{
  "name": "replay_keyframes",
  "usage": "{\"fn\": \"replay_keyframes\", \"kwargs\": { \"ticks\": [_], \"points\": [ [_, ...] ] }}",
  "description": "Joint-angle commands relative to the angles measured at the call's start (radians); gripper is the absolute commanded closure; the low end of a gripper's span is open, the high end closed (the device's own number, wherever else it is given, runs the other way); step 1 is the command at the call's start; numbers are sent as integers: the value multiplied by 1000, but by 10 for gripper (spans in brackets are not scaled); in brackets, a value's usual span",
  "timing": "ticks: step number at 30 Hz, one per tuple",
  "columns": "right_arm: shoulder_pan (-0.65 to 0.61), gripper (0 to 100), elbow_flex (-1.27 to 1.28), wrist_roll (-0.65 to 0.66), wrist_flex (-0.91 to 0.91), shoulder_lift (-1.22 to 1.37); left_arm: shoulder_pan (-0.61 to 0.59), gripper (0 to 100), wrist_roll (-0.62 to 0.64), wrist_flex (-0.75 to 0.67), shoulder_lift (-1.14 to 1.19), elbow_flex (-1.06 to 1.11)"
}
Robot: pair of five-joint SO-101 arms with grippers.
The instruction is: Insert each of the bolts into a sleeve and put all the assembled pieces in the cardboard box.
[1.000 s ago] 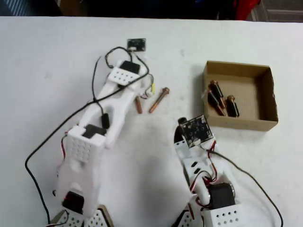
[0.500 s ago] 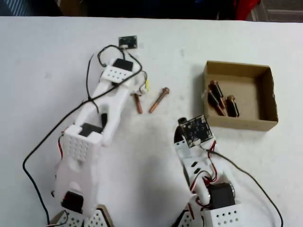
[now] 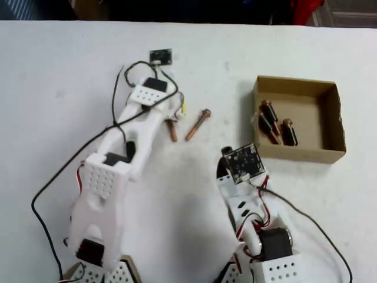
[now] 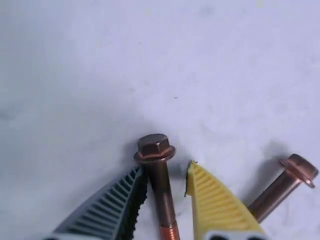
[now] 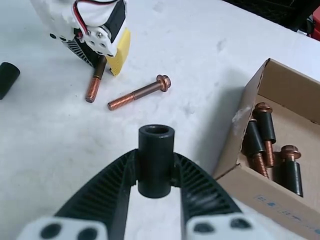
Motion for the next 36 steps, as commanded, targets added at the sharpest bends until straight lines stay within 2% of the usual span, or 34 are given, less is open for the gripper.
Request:
{"fn": "replay_keyframes", "kwargs": {
  "ticks": [1,4,9,16,26,33,36],
  "points": [
    [-7,979,-11,3,-24,-10,-12,904,9,-15,1,-48],
    [-7,979,2,3,-25,-10,-13,982,8,-15,-1,-58],
    [-44,979,23,3,-44,-10,-19,978,2,-14,-1,-57],
    [-104,979,150,8,-240,-10,-19,977,-247,114,-35,-87],
    [-131,979,164,2,-277,-10,-19,980,-256,298,-205,-130],
    [-166,979,167,-3,-377,-10,-10,980,-258,448,-308,-130],
    [-165,979,167,-87,-403,-10,-10,980,-258,491,-352,-130]
  ]
}}
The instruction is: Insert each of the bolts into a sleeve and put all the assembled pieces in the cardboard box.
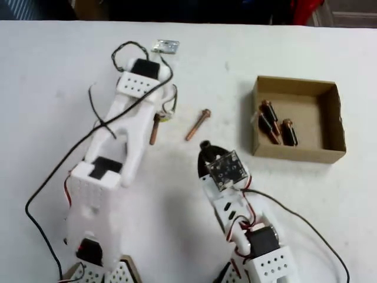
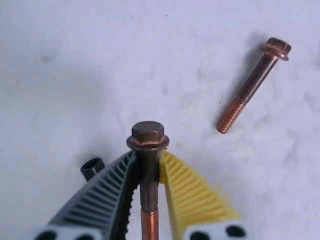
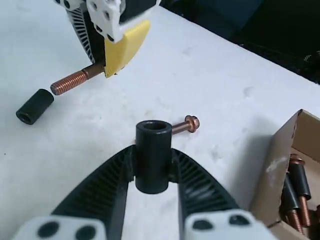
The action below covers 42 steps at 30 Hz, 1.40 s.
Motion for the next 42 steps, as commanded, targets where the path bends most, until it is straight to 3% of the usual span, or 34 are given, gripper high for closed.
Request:
{"fn": "replay_keyframes", "kwargs": {
  "ticks": [1,10,14,23,36,42],
  "points": [
    [-7,979,-15,-87,-44,-10,-2,980,-9,57,-130,-49],
    [-12,979,-15,-117,-56,-10,-1,980,-9,149,-282,-49],
    [-77,979,-9,-117,-77,-10,-1,980,-12,175,-363,-48],
    [-116,978,49,-117,-177,-10,-4,980,-172,167,-585,170],
    [-117,979,46,-117,-219,-10,-31,979,-265,-75,-1075,681],
    [-191,979,51,-117,-280,-10,-31,979,-299,-209,-1267,891]
  ]
}}
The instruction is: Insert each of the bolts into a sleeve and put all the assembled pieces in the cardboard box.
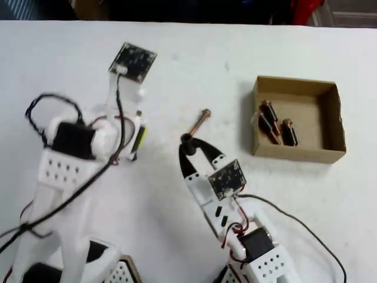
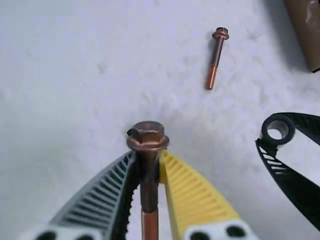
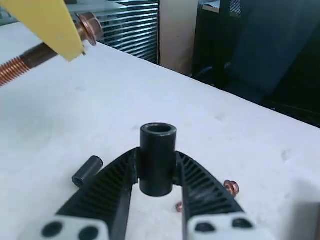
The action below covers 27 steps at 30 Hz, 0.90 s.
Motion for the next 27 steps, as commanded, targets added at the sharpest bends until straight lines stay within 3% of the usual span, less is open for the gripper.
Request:
{"fn": "replay_keyframes", "kwargs": {
  "ticks": [1,18,23,27],
  "points": [
    [-50,979,11,-11,-36,-12,-10,979,-12,-89,-139,83],
    [-162,979,14,-11,-134,-12,-10,978,3,-443,-539,466],
    [-165,979,14,-11,-154,-12,-10,977,196,-519,-644,522],
    [-162,979,14,-11,-154,-12,-1,977,236,-592,-682,548]
  ]
}}
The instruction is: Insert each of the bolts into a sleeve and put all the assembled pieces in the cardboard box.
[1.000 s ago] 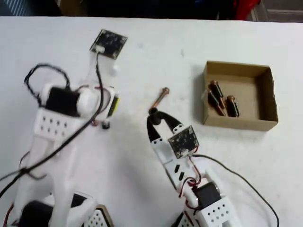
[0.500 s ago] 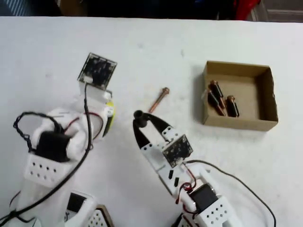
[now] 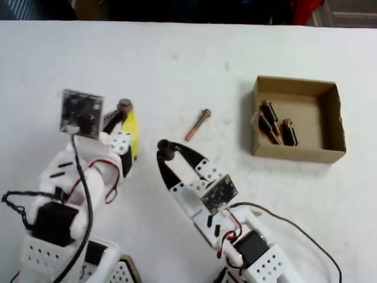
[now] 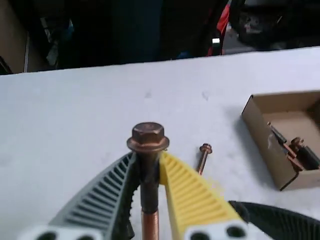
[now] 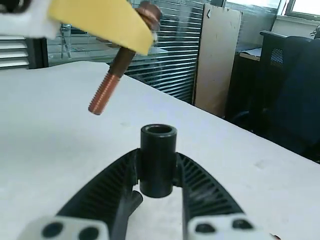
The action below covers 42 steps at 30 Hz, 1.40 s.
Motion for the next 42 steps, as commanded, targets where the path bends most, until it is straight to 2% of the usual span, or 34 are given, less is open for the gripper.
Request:
{"fn": "replay_keyframes", "kwargs": {
  "ticks": [1,6,15,19,26,31,42],
  "points": [
    [-2,979,14,-11,-30,-12,-1,977,29,-100,-45,0],
    [-2,979,14,-11,-30,-12,13,977,31,-180,-47,8],
    [-1,979,14,-11,-22,-8,170,977,32,-249,-47,8],
    [1,979,14,-8,-21,-8,214,976,103,-270,-47,0],
    [44,979,14,-12,-22,-10,214,976,172,-282,-47,6],
    [48,979,14,-138,-27,-10,213,976,207,-285,-47,17],
    [48,979,14,-130,-22,-10,216,976,206,-535,-47,203]
  ]
}}
